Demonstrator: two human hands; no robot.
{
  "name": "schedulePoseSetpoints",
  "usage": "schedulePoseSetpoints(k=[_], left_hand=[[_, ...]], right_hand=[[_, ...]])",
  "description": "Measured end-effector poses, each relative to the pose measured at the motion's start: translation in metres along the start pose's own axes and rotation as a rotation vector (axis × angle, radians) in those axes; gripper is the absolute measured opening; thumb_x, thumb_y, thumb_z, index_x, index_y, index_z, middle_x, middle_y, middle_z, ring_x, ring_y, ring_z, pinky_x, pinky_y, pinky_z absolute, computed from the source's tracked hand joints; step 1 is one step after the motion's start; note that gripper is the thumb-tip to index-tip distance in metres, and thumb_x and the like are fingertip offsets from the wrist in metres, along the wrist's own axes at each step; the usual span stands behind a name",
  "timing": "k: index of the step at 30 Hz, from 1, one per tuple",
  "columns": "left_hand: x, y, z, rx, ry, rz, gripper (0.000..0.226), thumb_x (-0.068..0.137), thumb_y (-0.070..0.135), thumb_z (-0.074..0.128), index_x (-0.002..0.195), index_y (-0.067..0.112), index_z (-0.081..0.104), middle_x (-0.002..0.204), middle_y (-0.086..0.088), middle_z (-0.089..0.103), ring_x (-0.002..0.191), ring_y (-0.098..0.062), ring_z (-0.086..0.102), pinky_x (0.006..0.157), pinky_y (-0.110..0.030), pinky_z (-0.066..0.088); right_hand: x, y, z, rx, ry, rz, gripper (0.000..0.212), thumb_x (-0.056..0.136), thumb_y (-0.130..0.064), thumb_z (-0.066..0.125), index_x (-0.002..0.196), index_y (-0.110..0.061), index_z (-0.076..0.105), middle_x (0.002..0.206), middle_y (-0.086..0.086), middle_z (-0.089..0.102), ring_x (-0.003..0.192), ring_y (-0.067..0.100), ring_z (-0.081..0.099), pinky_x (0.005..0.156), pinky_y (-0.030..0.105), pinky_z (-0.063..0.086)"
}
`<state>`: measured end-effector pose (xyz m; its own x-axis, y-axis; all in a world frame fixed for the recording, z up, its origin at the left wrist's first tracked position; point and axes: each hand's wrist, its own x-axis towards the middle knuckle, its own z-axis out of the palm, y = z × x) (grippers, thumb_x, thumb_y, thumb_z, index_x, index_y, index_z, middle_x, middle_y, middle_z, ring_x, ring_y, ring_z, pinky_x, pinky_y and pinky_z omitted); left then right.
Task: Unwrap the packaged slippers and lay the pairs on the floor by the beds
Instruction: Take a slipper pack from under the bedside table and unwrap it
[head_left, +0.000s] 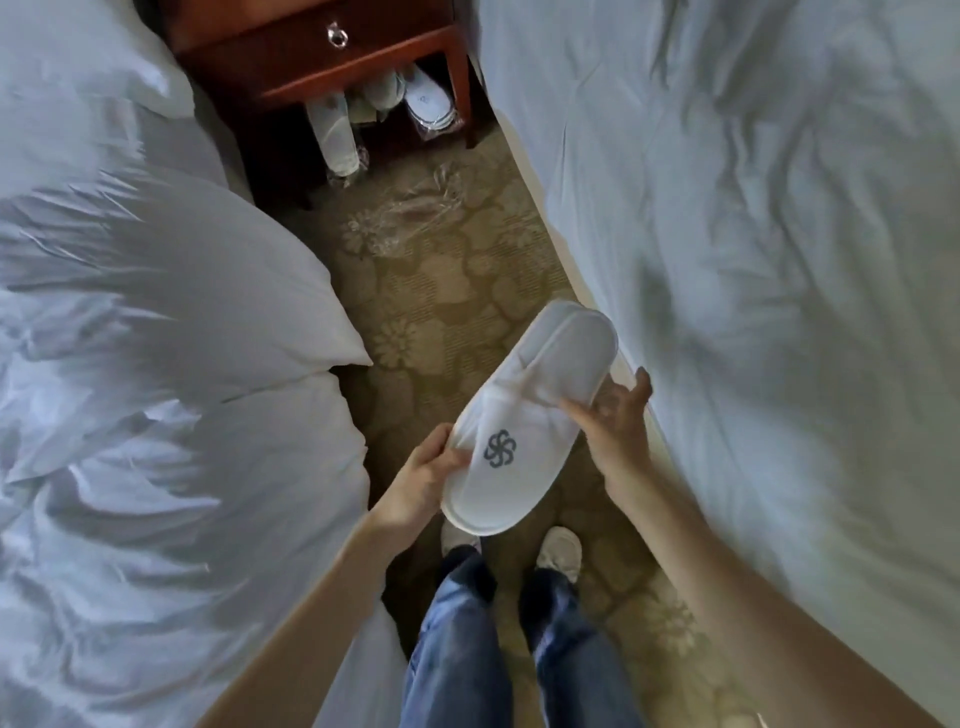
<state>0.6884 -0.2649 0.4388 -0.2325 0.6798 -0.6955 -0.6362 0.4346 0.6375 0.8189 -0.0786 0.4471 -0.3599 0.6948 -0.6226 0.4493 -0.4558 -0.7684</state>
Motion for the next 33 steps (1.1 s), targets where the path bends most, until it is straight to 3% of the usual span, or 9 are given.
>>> schedulePoseSetpoints(k=[3, 7, 10, 14, 18, 23, 27, 30, 33], left_hand=[[0.029, -0.029, -0.009, -0.094, 0.007, -0.001, 0.047, 0.080, 0.029, 0.067, 0.124, 0.021, 0.053, 0.118, -0.012, 0.066, 0.103, -0.031, 0.066, 0.074, -0.033, 0.057], [0.081, -0.063, -0.032, -0.078, -0.085, 0.029, 0.045, 0.092, 0.040, 0.049, 0.135, 0.023, 0.048, 0.124, -0.016, 0.061, 0.104, -0.031, 0.065, 0.075, -0.034, 0.056], [0.133, -0.093, -0.053, -0.138, -0.015, -0.011, 0.048, 0.094, 0.054, 0.041, 0.131, 0.027, 0.055, 0.126, -0.010, 0.063, 0.110, -0.028, 0.063, 0.081, -0.036, 0.054], [0.222, -0.150, -0.089, -0.156, 0.070, 0.011, 0.042, 0.088, 0.034, 0.061, 0.128, 0.022, 0.057, 0.123, -0.012, 0.065, 0.109, -0.033, 0.064, 0.085, -0.045, 0.055], [0.321, -0.200, -0.121, -0.171, 0.204, 0.040, 0.028, 0.094, 0.022, 0.056, 0.122, 0.020, 0.058, 0.116, -0.007, 0.070, 0.102, -0.025, 0.069, 0.079, -0.041, 0.056], [0.445, -0.238, -0.152, 0.135, 0.290, 0.085, 0.024, 0.096, 0.024, 0.054, 0.119, 0.021, 0.058, 0.105, -0.001, 0.073, 0.086, -0.017, 0.071, 0.069, -0.032, 0.057], [0.509, -0.254, -0.159, 0.356, 0.377, 0.135, 0.018, 0.098, 0.019, 0.050, 0.112, 0.015, 0.060, 0.104, -0.010, 0.068, 0.080, -0.020, 0.064, 0.070, -0.032, 0.053], [0.535, -0.254, -0.156, 0.476, 0.395, 0.217, 0.018, 0.097, 0.018, 0.052, 0.111, 0.014, 0.063, 0.097, -0.004, 0.068, 0.075, -0.011, 0.063, 0.063, -0.023, 0.049], [0.552, -0.245, -0.149, 0.636, 0.370, 0.305, 0.025, 0.095, 0.016, 0.053, 0.118, 0.012, 0.063, 0.110, -0.008, 0.069, 0.089, -0.014, 0.065, 0.076, -0.024, 0.050]], right_hand=[[0.017, 0.053, 0.006, 0.186, -0.097, 0.205, 0.054, 0.076, -0.031, 0.077, 0.124, -0.013, 0.056, 0.114, 0.004, 0.068, 0.107, 0.026, 0.065, 0.082, 0.041, 0.058], [0.061, 0.106, 0.024, 0.316, -0.120, 0.222, 0.035, 0.082, -0.024, 0.072, 0.114, -0.011, 0.066, 0.113, 0.011, 0.070, 0.107, 0.029, 0.065, 0.092, 0.049, 0.053], [0.111, 0.148, 0.033, 0.408, -0.128, 0.245, 0.038, 0.083, -0.016, 0.070, 0.120, -0.007, 0.063, 0.119, 0.015, 0.068, 0.111, 0.032, 0.063, 0.094, 0.046, 0.052], [0.186, 0.216, 0.042, 0.458, -0.163, 0.240, 0.043, 0.087, -0.014, 0.065, 0.129, -0.011, 0.057, 0.121, 0.013, 0.067, 0.112, 0.031, 0.063, 0.096, 0.048, 0.050], [0.266, 0.287, 0.041, 0.463, -0.066, 0.273, 0.043, 0.086, -0.017, 0.068, 0.128, -0.015, 0.058, 0.118, 0.010, 0.068, 0.108, 0.030, 0.065, 0.089, 0.044, 0.053], [0.361, 0.368, 0.026, 0.537, 0.038, 0.346, 0.045, 0.088, -0.009, 0.062, 0.132, -0.008, 0.053, 0.123, 0.017, 0.064, 0.109, 0.035, 0.062, 0.090, 0.047, 0.051], [0.400, 0.411, 0.021, 0.574, 0.090, 0.378, 0.042, 0.094, -0.006, 0.050, 0.136, -0.005, 0.049, 0.129, 0.017, 0.059, 0.108, 0.032, 0.059, 0.085, 0.043, 0.049], [0.412, 0.423, 0.021, 0.574, 0.130, 0.411, 0.041, 0.095, -0.004, 0.048, 0.136, -0.005, 0.048, 0.113, 0.013, 0.063, 0.091, 0.026, 0.060, 0.071, 0.036, 0.048], [0.419, 0.426, 0.021, 0.574, 0.144, 0.424, 0.040, 0.093, -0.004, 0.052, 0.133, -0.010, 0.051, 0.102, 0.008, 0.064, 0.083, 0.020, 0.060, 0.063, 0.032, 0.047]])
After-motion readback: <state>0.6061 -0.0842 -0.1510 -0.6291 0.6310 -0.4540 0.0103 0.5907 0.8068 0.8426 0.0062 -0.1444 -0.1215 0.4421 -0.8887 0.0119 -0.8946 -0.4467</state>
